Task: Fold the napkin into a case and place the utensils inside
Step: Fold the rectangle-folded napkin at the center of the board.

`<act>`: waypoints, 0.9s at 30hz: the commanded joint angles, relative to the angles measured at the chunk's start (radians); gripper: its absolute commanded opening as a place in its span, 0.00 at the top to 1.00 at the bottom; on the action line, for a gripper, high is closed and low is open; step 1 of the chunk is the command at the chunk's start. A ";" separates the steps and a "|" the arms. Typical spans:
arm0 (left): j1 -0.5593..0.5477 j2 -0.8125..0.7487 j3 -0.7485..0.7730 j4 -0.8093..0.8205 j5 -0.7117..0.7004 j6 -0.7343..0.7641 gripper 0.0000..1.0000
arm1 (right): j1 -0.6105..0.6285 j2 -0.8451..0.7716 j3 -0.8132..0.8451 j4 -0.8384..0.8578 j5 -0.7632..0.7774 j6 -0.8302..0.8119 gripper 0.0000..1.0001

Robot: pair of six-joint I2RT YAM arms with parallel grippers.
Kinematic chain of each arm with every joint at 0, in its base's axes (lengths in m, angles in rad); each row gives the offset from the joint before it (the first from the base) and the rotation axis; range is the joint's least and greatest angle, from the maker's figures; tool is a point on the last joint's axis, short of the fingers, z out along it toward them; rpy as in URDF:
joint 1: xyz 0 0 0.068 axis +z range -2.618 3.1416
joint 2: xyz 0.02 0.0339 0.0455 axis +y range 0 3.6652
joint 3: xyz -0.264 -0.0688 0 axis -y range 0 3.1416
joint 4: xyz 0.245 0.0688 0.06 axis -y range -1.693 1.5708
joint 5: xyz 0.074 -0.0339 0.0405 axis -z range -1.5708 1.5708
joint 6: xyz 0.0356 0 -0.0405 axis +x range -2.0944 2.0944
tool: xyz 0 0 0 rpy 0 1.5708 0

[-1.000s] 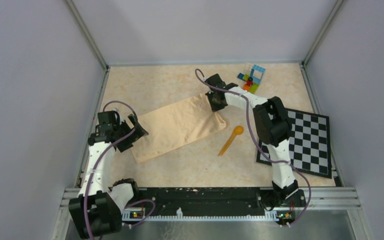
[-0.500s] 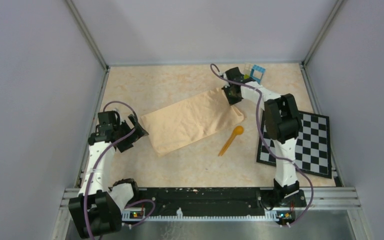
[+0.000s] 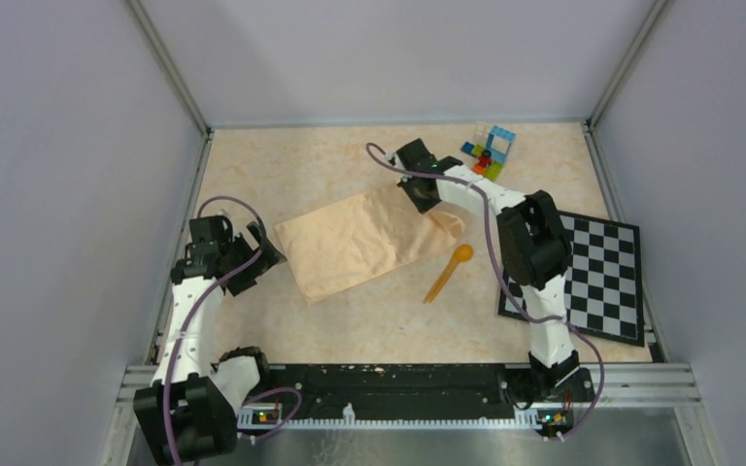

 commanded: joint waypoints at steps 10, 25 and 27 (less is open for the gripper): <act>-0.002 0.007 -0.051 0.144 -0.024 -0.143 0.01 | 0.286 -0.035 0.112 -0.016 -0.210 0.101 1.00; 0.001 0.208 -0.157 0.324 -0.032 -0.295 0.22 | 0.354 0.087 0.228 0.083 -0.436 0.314 1.00; -0.001 0.227 -0.163 0.333 -0.035 -0.298 0.24 | 0.362 0.109 0.256 0.080 -0.458 0.319 1.00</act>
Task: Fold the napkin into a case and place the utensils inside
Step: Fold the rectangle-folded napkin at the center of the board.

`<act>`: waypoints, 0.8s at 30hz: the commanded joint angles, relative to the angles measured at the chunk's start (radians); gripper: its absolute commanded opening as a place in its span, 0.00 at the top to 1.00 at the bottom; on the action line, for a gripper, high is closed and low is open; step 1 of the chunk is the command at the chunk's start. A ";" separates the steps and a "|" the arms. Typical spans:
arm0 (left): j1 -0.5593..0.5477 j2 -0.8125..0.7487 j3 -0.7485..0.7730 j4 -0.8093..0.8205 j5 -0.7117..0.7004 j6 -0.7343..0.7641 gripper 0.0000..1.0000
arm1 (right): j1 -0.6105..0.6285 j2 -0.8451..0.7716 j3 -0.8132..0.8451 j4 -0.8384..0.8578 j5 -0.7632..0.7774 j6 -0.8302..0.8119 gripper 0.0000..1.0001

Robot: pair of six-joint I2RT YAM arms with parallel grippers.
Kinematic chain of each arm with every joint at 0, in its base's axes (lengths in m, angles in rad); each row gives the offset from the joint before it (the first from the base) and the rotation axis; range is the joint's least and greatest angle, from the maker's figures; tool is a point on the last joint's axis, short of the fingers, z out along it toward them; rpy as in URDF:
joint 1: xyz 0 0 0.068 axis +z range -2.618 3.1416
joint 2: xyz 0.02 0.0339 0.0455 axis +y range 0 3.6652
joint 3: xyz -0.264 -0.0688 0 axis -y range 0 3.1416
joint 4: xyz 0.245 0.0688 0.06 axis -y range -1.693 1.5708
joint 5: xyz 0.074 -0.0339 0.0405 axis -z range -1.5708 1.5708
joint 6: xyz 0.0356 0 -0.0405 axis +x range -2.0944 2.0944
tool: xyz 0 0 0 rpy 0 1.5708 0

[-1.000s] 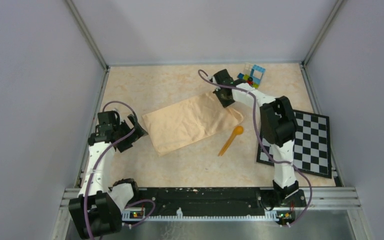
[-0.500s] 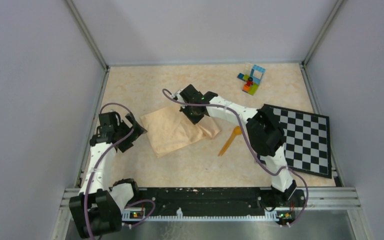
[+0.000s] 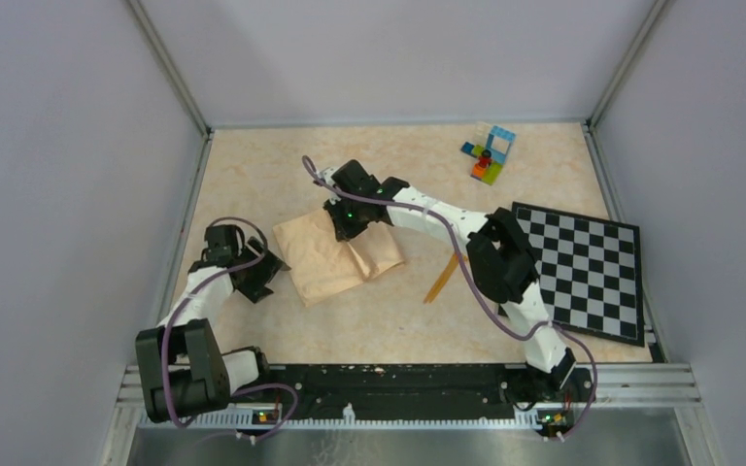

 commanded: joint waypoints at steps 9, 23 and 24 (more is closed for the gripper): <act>0.000 0.049 -0.031 0.089 -0.052 -0.050 0.34 | 0.043 0.116 0.150 0.055 -0.110 0.085 1.00; 0.000 0.013 0.018 0.042 -0.069 -0.033 0.35 | 0.068 0.173 0.215 0.063 -0.136 0.109 1.00; 0.000 0.008 0.026 0.034 -0.073 -0.029 0.35 | 0.068 0.177 0.217 0.063 -0.136 0.109 1.00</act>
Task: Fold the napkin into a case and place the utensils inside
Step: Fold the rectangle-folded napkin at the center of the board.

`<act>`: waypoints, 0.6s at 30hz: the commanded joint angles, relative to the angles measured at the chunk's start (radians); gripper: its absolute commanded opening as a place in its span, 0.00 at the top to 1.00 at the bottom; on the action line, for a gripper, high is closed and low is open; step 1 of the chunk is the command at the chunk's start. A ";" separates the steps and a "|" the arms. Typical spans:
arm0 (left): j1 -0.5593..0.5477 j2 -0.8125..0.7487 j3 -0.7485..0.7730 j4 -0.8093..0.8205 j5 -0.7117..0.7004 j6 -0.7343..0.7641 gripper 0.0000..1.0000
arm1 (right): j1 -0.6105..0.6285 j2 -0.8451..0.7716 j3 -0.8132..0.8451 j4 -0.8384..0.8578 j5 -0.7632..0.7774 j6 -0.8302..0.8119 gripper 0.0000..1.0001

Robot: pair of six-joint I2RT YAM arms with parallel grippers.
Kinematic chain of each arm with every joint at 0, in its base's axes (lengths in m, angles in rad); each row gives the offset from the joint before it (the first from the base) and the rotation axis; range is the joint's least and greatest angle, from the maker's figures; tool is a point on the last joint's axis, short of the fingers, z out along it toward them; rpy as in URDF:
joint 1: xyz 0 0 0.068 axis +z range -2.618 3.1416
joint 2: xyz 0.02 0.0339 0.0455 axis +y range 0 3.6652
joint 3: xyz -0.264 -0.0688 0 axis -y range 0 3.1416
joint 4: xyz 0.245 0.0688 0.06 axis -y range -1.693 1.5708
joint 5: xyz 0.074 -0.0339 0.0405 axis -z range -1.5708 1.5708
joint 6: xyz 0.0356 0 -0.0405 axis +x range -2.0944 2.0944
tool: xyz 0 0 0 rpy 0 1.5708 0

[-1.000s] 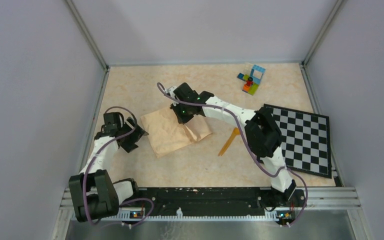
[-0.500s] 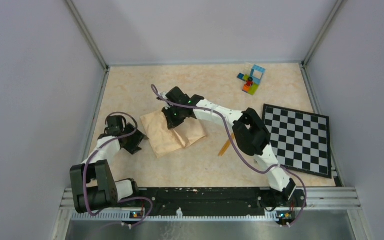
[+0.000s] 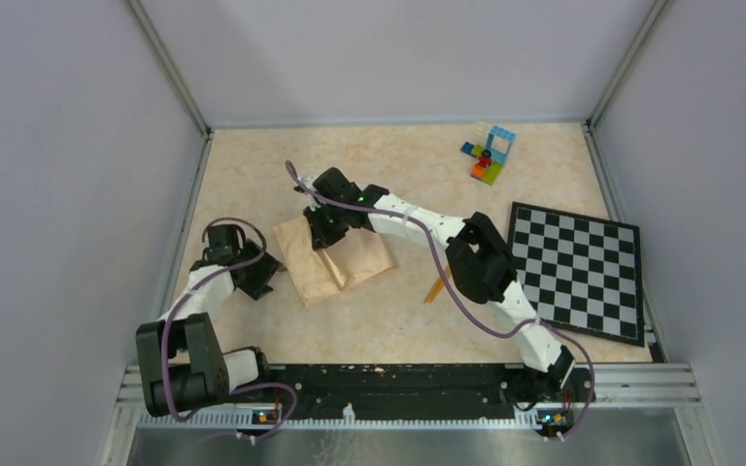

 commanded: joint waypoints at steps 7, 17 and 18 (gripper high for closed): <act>0.000 -0.079 0.089 -0.069 -0.080 0.041 0.35 | 0.019 0.041 0.065 0.025 -0.015 0.015 1.00; 0.000 -0.132 0.135 -0.122 -0.149 0.072 0.35 | 0.027 0.067 0.076 0.030 -0.021 0.015 1.00; 0.000 -0.133 0.135 -0.123 -0.150 0.074 0.35 | 0.028 0.069 0.078 0.029 -0.021 0.014 1.00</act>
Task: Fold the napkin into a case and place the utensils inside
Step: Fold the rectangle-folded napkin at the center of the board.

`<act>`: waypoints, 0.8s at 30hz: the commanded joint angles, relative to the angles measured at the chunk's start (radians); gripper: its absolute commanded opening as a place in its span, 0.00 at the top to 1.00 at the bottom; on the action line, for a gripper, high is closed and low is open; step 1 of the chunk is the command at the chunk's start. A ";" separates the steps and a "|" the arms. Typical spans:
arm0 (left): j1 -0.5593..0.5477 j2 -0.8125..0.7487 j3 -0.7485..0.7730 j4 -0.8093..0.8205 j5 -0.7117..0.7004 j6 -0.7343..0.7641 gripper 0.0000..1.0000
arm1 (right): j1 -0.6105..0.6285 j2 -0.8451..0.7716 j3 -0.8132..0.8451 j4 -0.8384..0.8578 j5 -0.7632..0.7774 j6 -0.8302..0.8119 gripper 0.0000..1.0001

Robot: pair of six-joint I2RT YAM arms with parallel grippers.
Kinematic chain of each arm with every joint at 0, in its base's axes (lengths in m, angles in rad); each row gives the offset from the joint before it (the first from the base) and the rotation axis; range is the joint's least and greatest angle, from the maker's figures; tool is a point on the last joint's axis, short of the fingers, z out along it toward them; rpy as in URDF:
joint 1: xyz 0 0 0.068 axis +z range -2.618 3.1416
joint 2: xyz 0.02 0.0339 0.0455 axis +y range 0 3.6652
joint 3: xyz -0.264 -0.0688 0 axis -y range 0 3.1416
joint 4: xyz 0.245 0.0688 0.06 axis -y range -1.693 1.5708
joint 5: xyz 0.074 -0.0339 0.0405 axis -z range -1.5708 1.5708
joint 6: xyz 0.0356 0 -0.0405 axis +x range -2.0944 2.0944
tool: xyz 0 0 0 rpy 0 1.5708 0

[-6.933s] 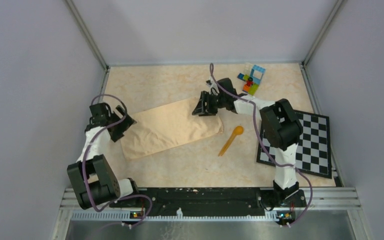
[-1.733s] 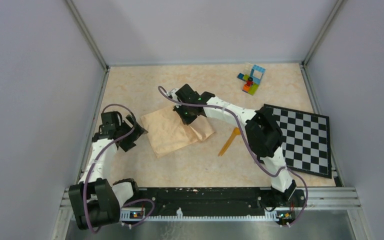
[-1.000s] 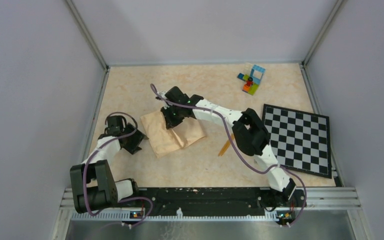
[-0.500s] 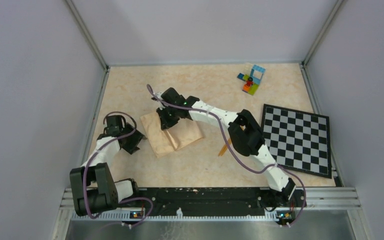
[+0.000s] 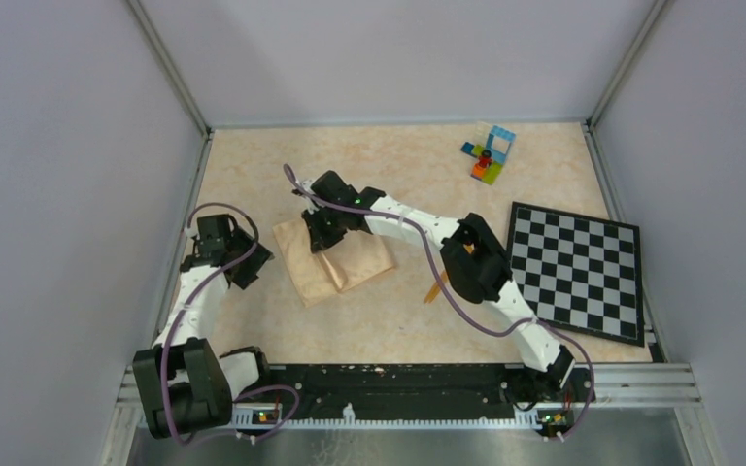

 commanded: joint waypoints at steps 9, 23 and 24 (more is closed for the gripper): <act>0.001 -0.032 0.037 -0.020 -0.035 0.029 0.35 | 0.031 0.061 0.107 -0.030 -0.014 0.005 0.93; 0.001 -0.016 0.018 -0.003 0.017 0.055 0.34 | -0.130 -0.159 -0.116 0.149 -0.134 0.199 0.36; 0.001 -0.012 0.020 -0.006 0.023 0.055 0.34 | -0.147 -0.150 -0.134 0.180 -0.158 0.214 0.36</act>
